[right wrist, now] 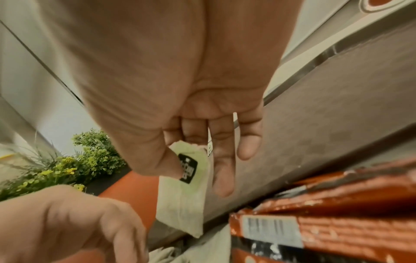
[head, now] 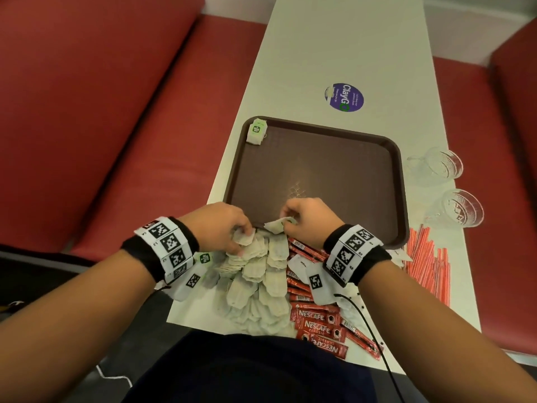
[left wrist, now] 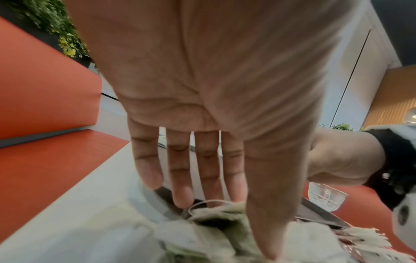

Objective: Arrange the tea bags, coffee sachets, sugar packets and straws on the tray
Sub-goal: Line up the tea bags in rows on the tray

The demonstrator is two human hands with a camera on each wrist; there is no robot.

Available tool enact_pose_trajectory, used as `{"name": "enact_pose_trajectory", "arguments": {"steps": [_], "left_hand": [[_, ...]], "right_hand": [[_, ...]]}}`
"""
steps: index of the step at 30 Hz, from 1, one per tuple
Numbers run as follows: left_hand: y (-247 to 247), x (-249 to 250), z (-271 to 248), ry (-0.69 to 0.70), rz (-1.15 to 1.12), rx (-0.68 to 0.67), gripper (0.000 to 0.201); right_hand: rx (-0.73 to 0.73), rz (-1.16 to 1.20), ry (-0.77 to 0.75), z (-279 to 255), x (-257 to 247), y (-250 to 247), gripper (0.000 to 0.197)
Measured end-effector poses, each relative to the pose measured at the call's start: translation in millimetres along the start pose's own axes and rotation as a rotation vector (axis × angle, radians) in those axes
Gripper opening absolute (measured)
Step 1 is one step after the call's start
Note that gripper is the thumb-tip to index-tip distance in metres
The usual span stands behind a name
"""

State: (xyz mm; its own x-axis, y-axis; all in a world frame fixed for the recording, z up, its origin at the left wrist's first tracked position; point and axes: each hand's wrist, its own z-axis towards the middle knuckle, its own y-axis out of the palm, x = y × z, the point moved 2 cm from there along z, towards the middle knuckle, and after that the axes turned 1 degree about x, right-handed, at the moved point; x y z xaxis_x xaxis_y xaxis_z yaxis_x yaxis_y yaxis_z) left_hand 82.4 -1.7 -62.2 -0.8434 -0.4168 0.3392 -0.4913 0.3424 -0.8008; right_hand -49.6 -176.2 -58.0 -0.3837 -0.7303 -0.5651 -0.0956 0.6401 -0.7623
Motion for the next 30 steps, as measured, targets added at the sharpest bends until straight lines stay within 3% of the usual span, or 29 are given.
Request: {"name": "enact_pose_trajectory", "arguments": {"steps": [5, 12, 15, 18, 22, 30], "left_hand": [[-4.6, -6.7, -3.7, -0.006, -0.121, 0.133, 0.013], [-32.5, 2.5, -8.3, 0.067, -0.326, 0.442, 0.011], [-43.1, 8.0, -4.8, 0.120, -0.340, 0.482, 0.012], [-51.5, 12.2, -0.3, 0.167, -0.350, 0.513, 0.011], [-61.8, 10.1, 5.7, 0.193, -0.385, 0.580, 0.011], [-59.7, -4.3, 34.0, 0.031, -0.521, 0.619, 0.015]], "right_hand": [[0.045, 0.088, 0.041, 0.2, 1.5, -0.7, 0.009], [0.209, 0.239, -0.027, 6.6, -1.6, -3.0, 0.016], [0.235, 0.347, -0.052, 11.3, -10.4, -6.5, 0.021], [0.139, 0.421, -0.111, 16.6, -19.9, -5.9, 0.018], [0.191, 0.280, -0.142, 26.8, -20.7, -4.8, 0.011], [0.280, 0.411, -0.059, 44.9, -16.2, -11.3, 0.013]]}}
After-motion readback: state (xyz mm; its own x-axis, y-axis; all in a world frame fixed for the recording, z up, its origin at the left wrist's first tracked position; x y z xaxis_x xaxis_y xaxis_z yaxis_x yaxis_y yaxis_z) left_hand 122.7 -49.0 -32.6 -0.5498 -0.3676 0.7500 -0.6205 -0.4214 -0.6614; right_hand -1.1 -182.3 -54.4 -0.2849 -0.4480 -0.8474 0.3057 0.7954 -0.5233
